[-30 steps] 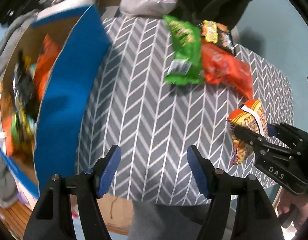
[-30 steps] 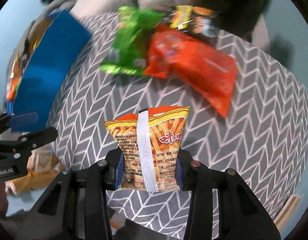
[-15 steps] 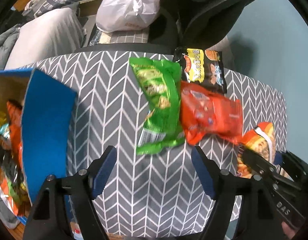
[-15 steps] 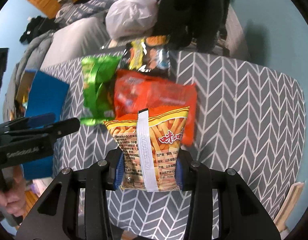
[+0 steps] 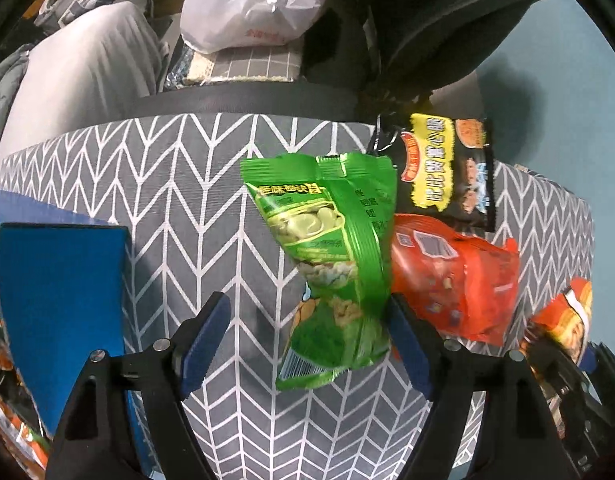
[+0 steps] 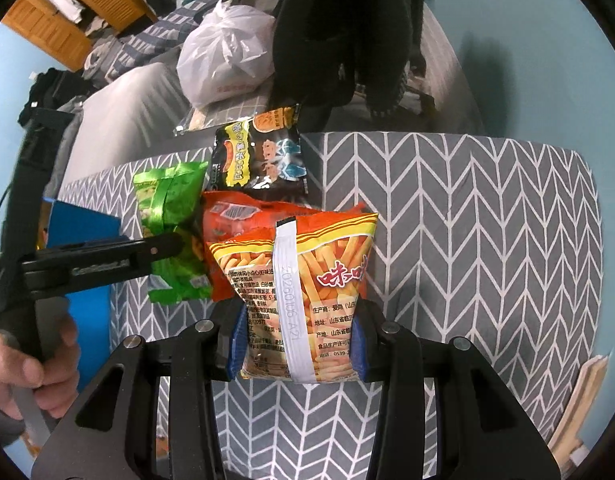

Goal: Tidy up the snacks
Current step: 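Grasp the green pea snack bag with the left tool, then carry the green pea bag and orange striped bag over the box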

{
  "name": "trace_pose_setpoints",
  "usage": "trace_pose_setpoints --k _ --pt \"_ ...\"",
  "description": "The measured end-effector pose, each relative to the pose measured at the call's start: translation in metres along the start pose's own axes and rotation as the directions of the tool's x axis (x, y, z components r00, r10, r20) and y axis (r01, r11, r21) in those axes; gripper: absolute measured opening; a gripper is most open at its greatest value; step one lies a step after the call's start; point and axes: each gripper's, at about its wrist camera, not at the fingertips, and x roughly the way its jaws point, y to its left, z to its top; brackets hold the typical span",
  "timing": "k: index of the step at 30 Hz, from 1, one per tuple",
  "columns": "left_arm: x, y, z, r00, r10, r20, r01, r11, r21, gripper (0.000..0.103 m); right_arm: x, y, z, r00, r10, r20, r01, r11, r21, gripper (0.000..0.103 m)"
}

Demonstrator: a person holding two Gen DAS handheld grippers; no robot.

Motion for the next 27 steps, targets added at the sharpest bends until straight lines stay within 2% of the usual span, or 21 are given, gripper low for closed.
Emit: trace_pose_setpoints --k 6,10,12,13,14,15,18,27 --pt "0.02 0.007 0.009 0.999 -0.011 -0.031 0.011 1.0 0.001 0.081 0.004 0.001 0.001 1.0 -0.005 -0.006 0.005 1.0 0.015 0.04" --pt "0.029 0.009 0.015 0.999 -0.027 -0.02 0.027 1.0 0.015 0.079 0.006 0.002 0.0 1.0 -0.013 -0.011 0.013 1.0 0.024 0.04" --pt "0.031 0.011 0.016 0.998 -0.057 -0.019 0.057 0.998 0.015 0.057 0.005 0.002 -0.001 1.0 -0.017 -0.014 0.018 1.0 0.023 0.04" --pt "0.032 0.012 0.017 0.998 -0.063 -0.021 0.064 0.998 0.014 0.051 0.005 0.003 -0.001 1.0 -0.02 -0.014 0.02 1.0 0.022 0.04" --pt "0.033 0.013 0.018 0.998 -0.057 -0.024 0.058 0.998 0.015 0.039 0.005 0.003 -0.002 1.0 -0.021 -0.015 0.022 1.0 0.021 0.04" --pt "0.034 0.013 0.02 0.998 -0.052 -0.023 0.052 0.998 0.017 0.034 0.005 0.003 -0.002 1.0 -0.023 -0.016 0.023 1.0 0.02 0.04" --pt "0.03 0.014 0.018 0.999 -0.033 0.008 0.033 0.999 0.04 0.032 0.005 0.006 -0.002 1.0 -0.025 -0.016 0.025 1.0 0.013 0.04" --pt "0.007 0.021 -0.004 0.999 -0.025 0.032 0.023 0.998 0.051 0.032 0.008 0.023 0.001 1.0 -0.018 -0.02 0.018 1.0 -0.02 0.04"
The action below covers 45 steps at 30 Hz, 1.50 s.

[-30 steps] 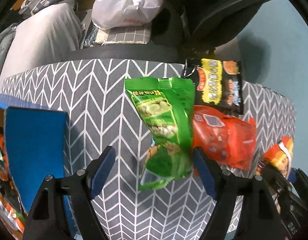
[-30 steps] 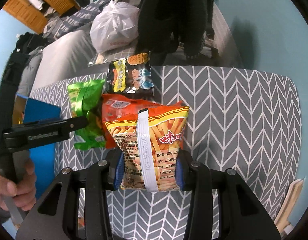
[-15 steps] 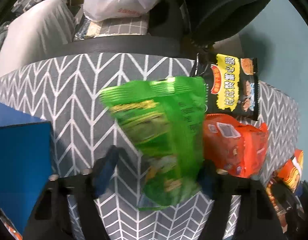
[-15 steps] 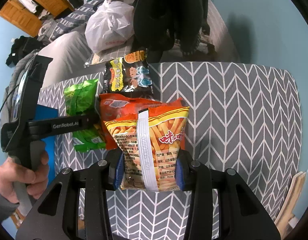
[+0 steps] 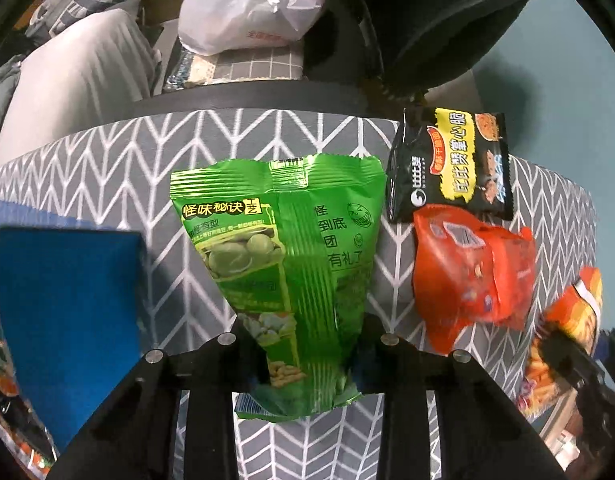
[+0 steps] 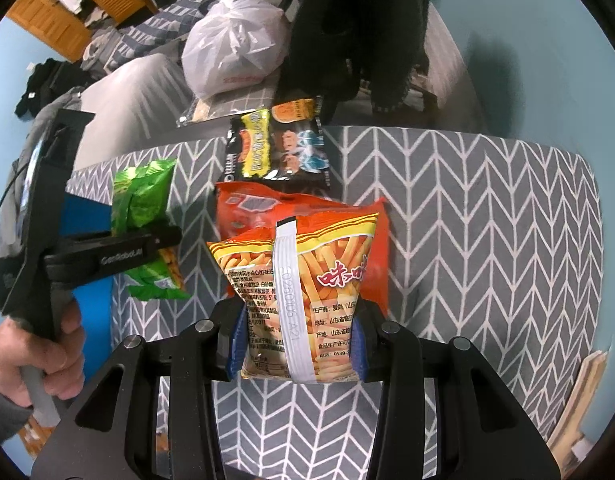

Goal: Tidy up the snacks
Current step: 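Carry the green pea bag and orange striped bag over the box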

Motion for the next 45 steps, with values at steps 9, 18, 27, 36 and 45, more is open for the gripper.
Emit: trace_pose_setpoints --k 9,18,27,36,45 --pt "-0.039 0.012 -0.034 0.999 0.006 0.049 -0.007 1.0 0.006 0.032 0.0 0.024 -0.001 1.0 0.014 -0.004 -0.014 0.999 -0.048 0.04" --pt "-0.077 0.027 -0.061 0.996 -0.016 0.085 0.017 1.0 -0.005 0.032 -0.007 0.048 -0.003 1.0 0.026 -0.001 -0.026 0.997 -0.079 0.04" --pt "-0.12 0.046 -0.078 0.988 -0.058 0.142 0.064 0.997 -0.04 0.032 -0.016 0.078 -0.004 0.999 0.047 0.005 -0.046 0.993 -0.113 0.04" --pt "-0.15 0.078 -0.085 0.98 -0.065 0.19 0.081 0.994 -0.078 0.032 -0.021 0.114 0.001 0.997 0.072 0.012 -0.069 0.985 -0.156 0.04" --pt "-0.163 0.122 -0.087 0.974 -0.034 0.222 0.065 0.989 -0.132 0.032 -0.021 0.159 0.01 0.994 0.111 0.019 -0.104 0.97 -0.22 0.04"
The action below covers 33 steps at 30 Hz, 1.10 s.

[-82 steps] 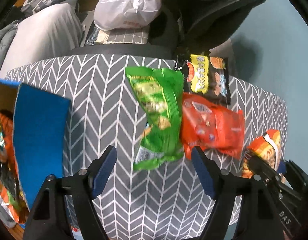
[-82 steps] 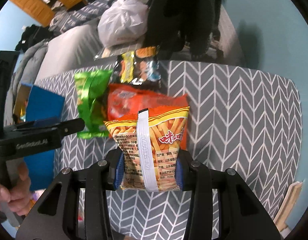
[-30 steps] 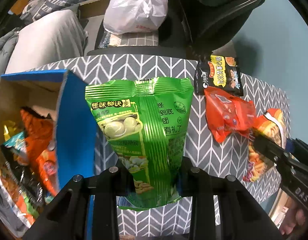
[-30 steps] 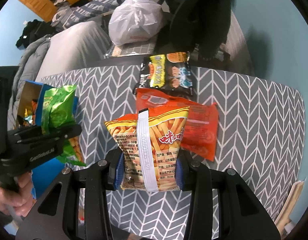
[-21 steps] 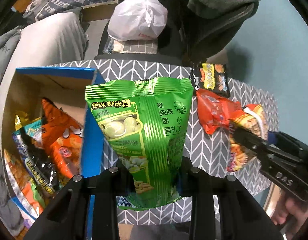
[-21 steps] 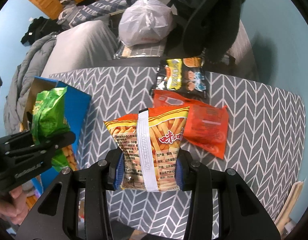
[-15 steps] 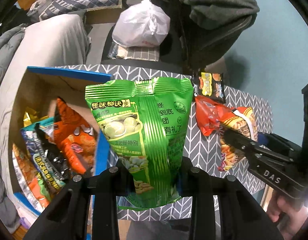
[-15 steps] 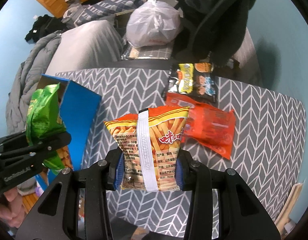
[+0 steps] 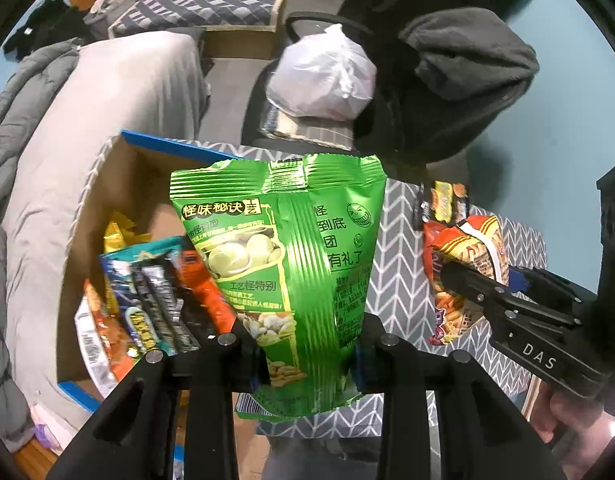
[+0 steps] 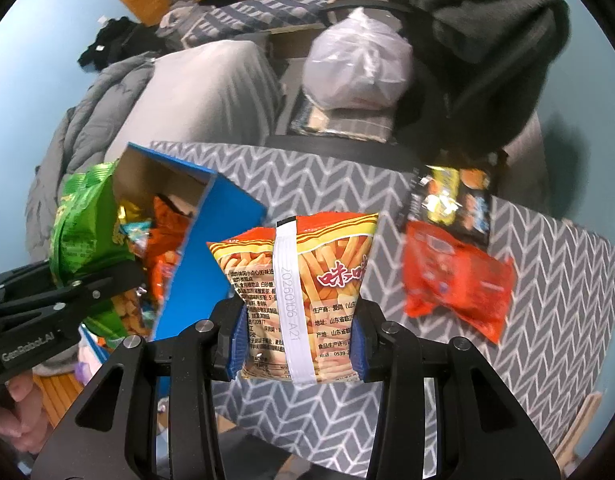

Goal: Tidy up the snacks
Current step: 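Carry the green pea bag and orange striped bag over the box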

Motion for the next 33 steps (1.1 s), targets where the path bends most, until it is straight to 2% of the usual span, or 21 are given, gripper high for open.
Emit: trace_pose_setpoints --k 10,18,25,33 --pt "-0.008 0.059 0.014 0.997 0.058 0.041 -0.055 0.997 -0.061 0.032 0.022 0.06 0.024 0.999 0.046 -0.006 -0.047 0.995 -0.093 0.04" --pt "0.002 0.095 0.028 0.995 0.096 0.041 -0.093 0.993 -0.067 0.032 0.045 0.104 0.039 0.997 0.07 -0.024 -0.072 0.989 -0.132 0.04" --pt "0.025 0.112 0.044 0.994 0.107 0.01 -0.106 0.993 -0.056 0.032 0.068 0.13 0.051 0.996 0.08 -0.046 -0.086 0.987 -0.137 0.04" --pt "0.054 0.121 0.054 0.993 0.108 -0.042 -0.11 0.993 -0.036 0.033 0.094 0.137 0.055 0.993 0.074 -0.092 -0.084 0.991 -0.109 0.04"
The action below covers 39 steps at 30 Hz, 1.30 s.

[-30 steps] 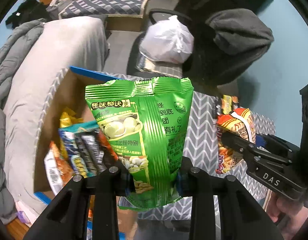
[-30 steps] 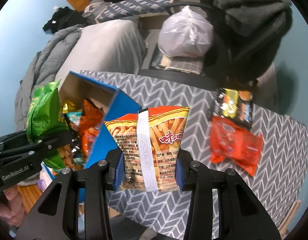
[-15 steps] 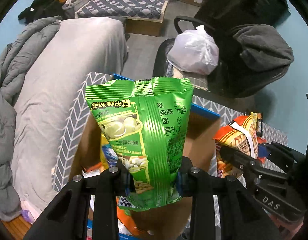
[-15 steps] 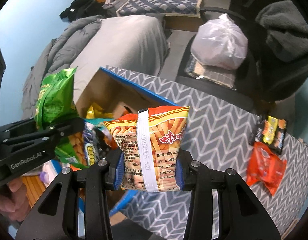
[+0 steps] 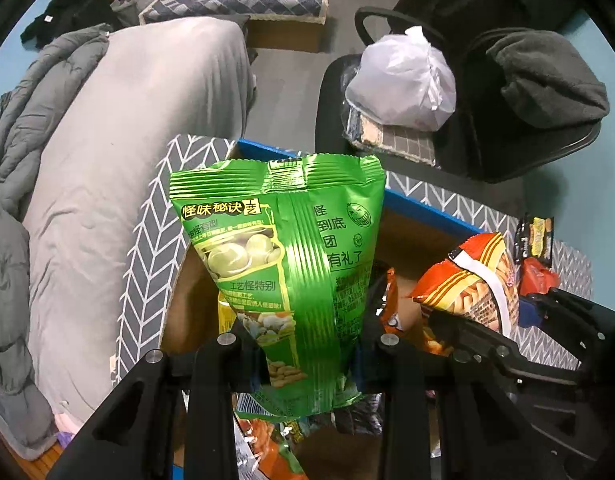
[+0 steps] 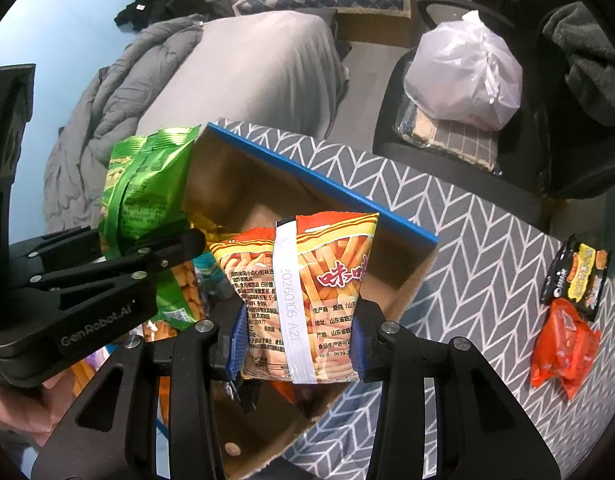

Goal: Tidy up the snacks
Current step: 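Carry the green pea bag and orange striped bag over the box, then release both bags into the box by opening both tools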

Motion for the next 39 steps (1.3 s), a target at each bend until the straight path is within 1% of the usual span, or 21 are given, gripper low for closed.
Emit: trace_pose_setpoints --k 2,4,5,7,9,11,14,16,18,20,27,31,39 --pt "0.005 0.004 0.002 1.0 -0.007 -0.012 0.007 1.0 -0.015 0.033 0.005 0.0 0.001 1.0 0.0 -0.012 0.0 1.0 0.003 0.04" --pt "0.008 0.008 0.002 1.0 -0.005 -0.016 0.004 1.0 -0.027 0.034 0.006 0.002 0.002 1.0 0.006 -0.018 -0.007 1.0 -0.007 0.043" --pt "0.009 0.01 0.002 1.0 0.001 -0.018 -0.002 1.0 -0.031 0.037 0.006 0.003 0.002 1.0 0.006 -0.018 -0.007 1.0 -0.012 0.045" --pt "0.01 0.011 0.002 1.0 0.009 -0.024 -0.009 0.999 -0.031 0.043 0.006 0.004 0.002 1.0 0.002 -0.017 -0.002 1.0 -0.011 0.045" --pt "0.01 0.012 0.002 1.0 0.008 -0.019 -0.008 1.0 -0.029 0.056 0.006 0.004 0.002 1.0 -0.007 -0.017 0.007 1.0 -0.006 0.046" --pt "0.008 0.012 0.002 1.0 0.014 -0.01 -0.015 1.0 -0.025 0.06 0.006 0.003 0.001 1.0 -0.014 -0.019 0.014 1.0 -0.003 0.049" --pt "0.007 0.012 0.002 1.0 0.02 -0.007 -0.021 1.0 -0.02 0.061 0.004 0.001 0.0 1.0 -0.025 -0.018 0.025 1.0 0.003 0.054" --pt "0.005 0.013 0.002 1.0 0.018 -0.008 -0.019 0.999 -0.026 0.063 0.001 -0.001 -0.001 1.0 -0.029 -0.011 0.029 0.999 0.012 0.056" --pt "0.001 0.014 0.001 1.0 0.009 -0.003 -0.009 0.999 -0.032 0.067 -0.002 -0.003 -0.001 1.0 -0.031 -0.004 0.031 0.999 0.026 0.057" --pt "-0.003 0.013 0.0 1.0 0.007 0.003 -0.007 0.999 -0.036 0.068 -0.005 -0.005 -0.002 0.999 -0.033 0.004 0.033 0.999 0.041 0.061" --pt "-0.015 0.006 -0.005 1.0 -0.001 0.009 0.001 0.999 -0.04 0.068 -0.024 -0.009 -0.007 0.998 -0.048 0.032 0.046 0.998 0.053 0.061" --pt "-0.023 -0.001 -0.009 1.0 -0.015 0.02 0.016 0.999 -0.052 0.068 -0.036 -0.013 -0.011 0.997 -0.058 0.05 0.056 0.997 0.05 0.065" --pt "-0.029 -0.037 -0.015 0.999 -0.027 0.028 0.028 0.999 -0.032 0.068 -0.058 -0.039 -0.023 0.995 -0.073 0.063 0.07 0.996 0.047 0.065"
